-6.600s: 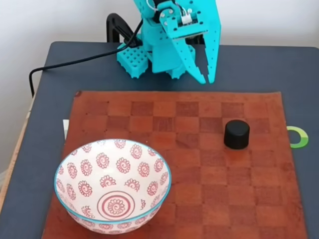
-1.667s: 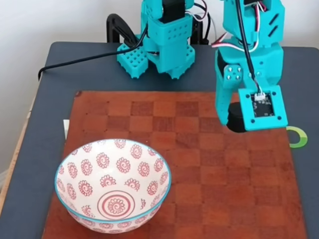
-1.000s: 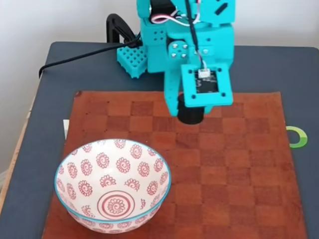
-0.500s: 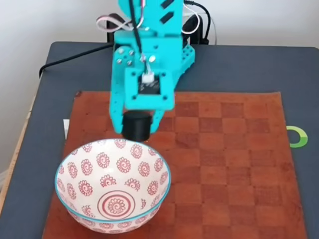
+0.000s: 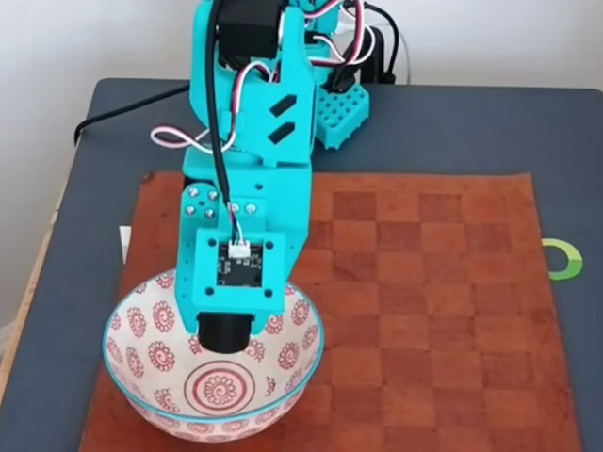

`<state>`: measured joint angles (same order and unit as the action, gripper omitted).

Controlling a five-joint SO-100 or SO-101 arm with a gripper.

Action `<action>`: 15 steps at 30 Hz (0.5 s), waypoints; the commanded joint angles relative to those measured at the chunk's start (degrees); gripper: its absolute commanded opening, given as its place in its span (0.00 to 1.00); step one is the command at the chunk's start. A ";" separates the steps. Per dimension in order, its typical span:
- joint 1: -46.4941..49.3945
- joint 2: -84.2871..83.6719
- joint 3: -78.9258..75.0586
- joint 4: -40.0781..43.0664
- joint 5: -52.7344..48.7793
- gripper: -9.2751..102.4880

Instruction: Grasp a black cylinder and put it in the bin.

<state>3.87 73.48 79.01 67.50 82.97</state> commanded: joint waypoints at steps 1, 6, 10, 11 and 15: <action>0.35 -0.62 -4.04 0.09 -0.44 0.20; 0.26 -1.14 -4.13 0.18 -0.44 0.26; 0.18 -1.05 -3.52 0.35 -0.53 0.30; 0.09 -1.05 -3.60 0.97 -0.53 0.30; 0.26 -0.79 -4.31 4.66 -0.53 0.30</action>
<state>3.69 71.72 77.34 70.49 82.97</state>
